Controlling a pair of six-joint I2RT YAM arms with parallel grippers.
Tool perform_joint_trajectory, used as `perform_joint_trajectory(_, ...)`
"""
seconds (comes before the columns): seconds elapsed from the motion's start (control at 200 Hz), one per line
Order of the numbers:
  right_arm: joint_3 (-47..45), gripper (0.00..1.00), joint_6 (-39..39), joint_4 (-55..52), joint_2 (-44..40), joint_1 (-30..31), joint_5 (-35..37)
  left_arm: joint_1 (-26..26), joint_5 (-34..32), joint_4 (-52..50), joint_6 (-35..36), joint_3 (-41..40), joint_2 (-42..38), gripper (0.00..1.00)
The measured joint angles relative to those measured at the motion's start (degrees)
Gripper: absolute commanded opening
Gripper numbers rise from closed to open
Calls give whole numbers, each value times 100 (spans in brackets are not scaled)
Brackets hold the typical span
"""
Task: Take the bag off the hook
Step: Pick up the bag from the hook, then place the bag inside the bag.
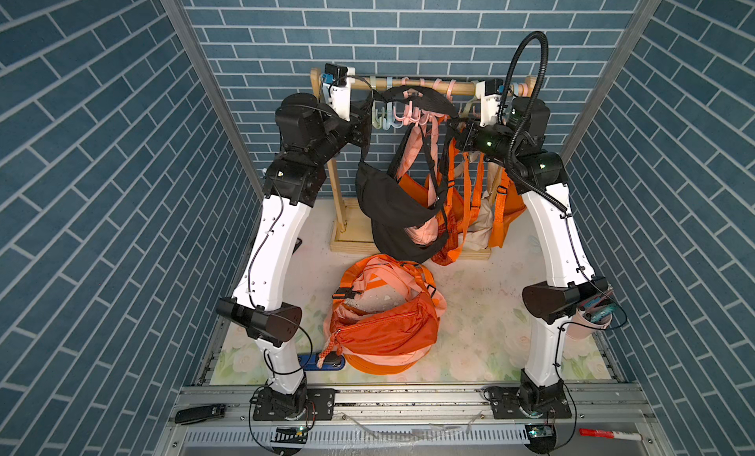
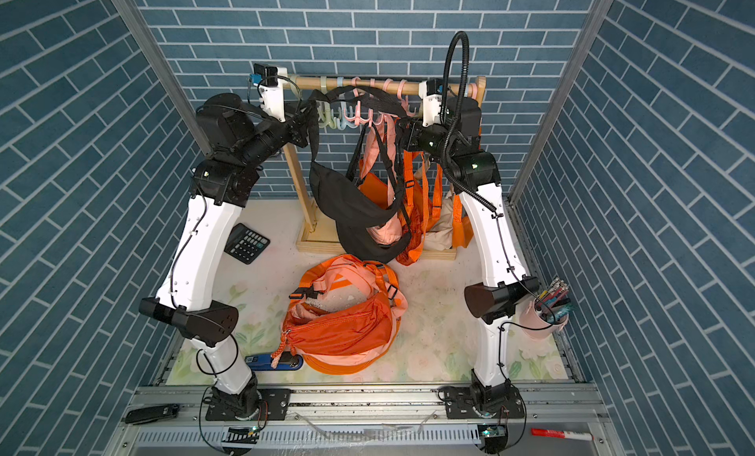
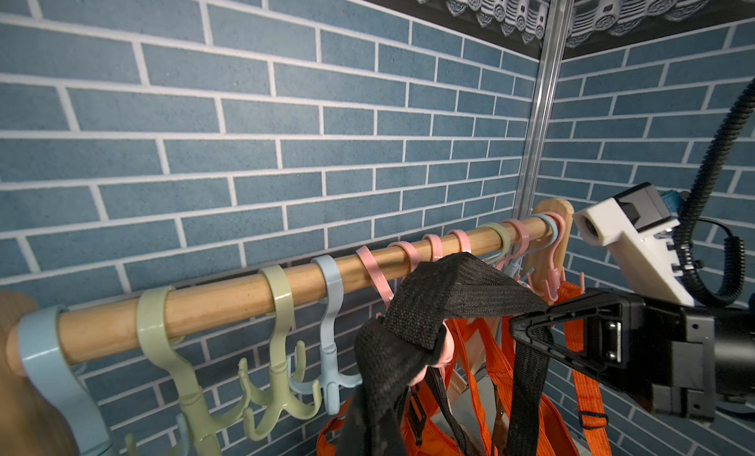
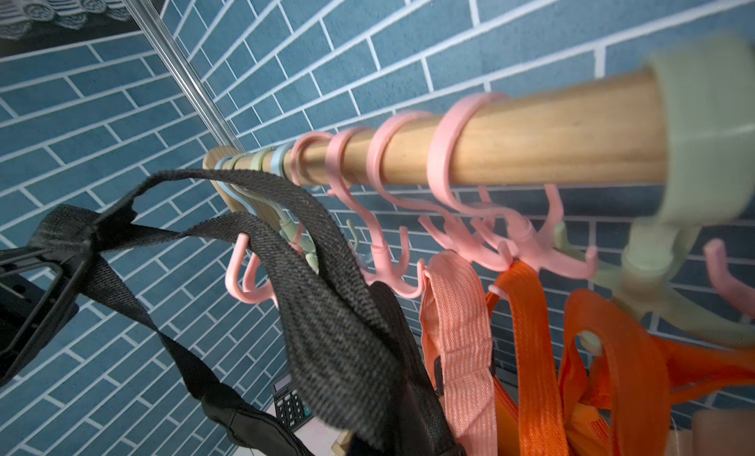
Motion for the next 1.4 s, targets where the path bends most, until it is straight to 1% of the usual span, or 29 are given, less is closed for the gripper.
perform_joint_trajectory(0.26,280,0,197,483,273,0,-131,122,-17,221,-33,13,83,0)
perform_joint_trajectory(0.695,280,0,341,780,717,0,-203,199,-20,393,-138,361,793,0)
perform_joint_trajectory(0.95,258,0,317,765,695,0,-201,205,35,385,-177,398,737,0)
perform_joint_trajectory(1.085,-181,0,280,765,354,0,-203,203,98,319,-177,398,457,0)
perform_joint_trajectory(1.205,-702,0,240,765,-173,2,-210,149,138,221,-146,286,-24,0)
perform_joint_trajectory(1.4,-1561,0,74,774,-1276,68,-219,-210,177,57,90,-76,-879,0)
